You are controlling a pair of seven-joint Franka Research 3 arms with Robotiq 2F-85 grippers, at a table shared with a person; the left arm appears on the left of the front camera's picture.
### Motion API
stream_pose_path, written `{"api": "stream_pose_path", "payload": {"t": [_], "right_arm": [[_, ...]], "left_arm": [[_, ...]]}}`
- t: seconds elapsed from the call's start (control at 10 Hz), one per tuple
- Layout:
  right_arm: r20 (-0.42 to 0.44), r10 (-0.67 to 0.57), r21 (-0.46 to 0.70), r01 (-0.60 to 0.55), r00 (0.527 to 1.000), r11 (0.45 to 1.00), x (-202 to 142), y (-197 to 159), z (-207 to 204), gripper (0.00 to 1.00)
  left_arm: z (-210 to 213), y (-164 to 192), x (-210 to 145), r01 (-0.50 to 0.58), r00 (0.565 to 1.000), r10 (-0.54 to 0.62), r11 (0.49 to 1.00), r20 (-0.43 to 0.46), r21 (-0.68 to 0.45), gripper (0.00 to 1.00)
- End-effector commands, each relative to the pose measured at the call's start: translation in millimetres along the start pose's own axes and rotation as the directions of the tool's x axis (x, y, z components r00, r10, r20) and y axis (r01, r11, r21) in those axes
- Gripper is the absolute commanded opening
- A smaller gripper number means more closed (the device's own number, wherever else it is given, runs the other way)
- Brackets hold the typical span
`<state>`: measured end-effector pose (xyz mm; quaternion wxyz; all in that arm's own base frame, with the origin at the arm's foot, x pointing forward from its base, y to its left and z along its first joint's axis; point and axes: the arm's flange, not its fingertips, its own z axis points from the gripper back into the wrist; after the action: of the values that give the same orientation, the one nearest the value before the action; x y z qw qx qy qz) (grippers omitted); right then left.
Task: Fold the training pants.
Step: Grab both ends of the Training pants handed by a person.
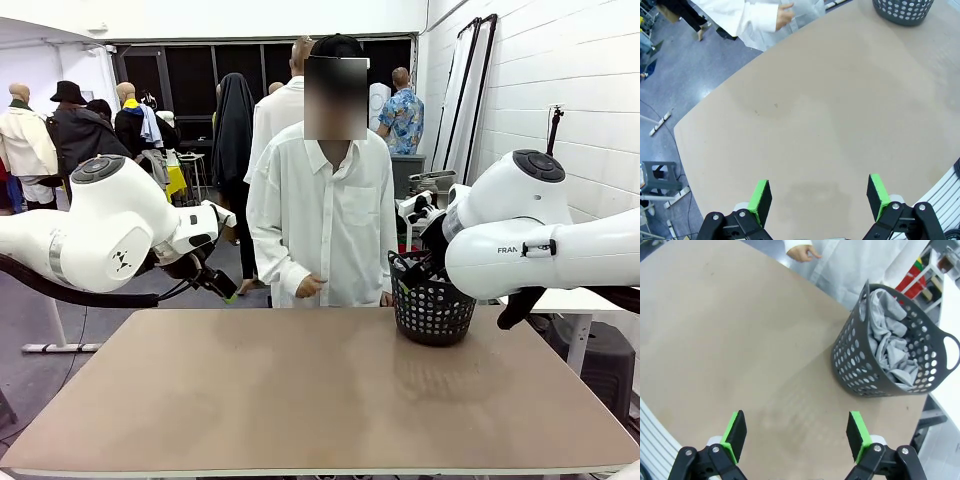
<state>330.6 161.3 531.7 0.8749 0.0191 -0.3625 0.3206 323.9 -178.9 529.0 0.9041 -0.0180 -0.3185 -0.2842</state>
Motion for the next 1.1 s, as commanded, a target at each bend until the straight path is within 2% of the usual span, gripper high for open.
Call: {"api": "stream_pose_path", "payload": {"t": [0.0, 1.0], "right_arm": [[0.01, 0.003, -0.001, -0.003, 1.0, 1.0, 1.2, 0.7, 4.0, 1.0], [0.01, 0.003, -0.001, -0.003, 1.0, 1.0, 1.2, 0.7, 4.0, 1.0]], "left_arm": [[0.9, -0.2, 0.6, 0.001, 1.0, -0.001, 1.0, 0.006, 0.001, 1.0], [0.9, -0.2, 0.6, 0.001, 1.0, -0.001, 1.0, 0.006, 0.001, 1.0]]}}
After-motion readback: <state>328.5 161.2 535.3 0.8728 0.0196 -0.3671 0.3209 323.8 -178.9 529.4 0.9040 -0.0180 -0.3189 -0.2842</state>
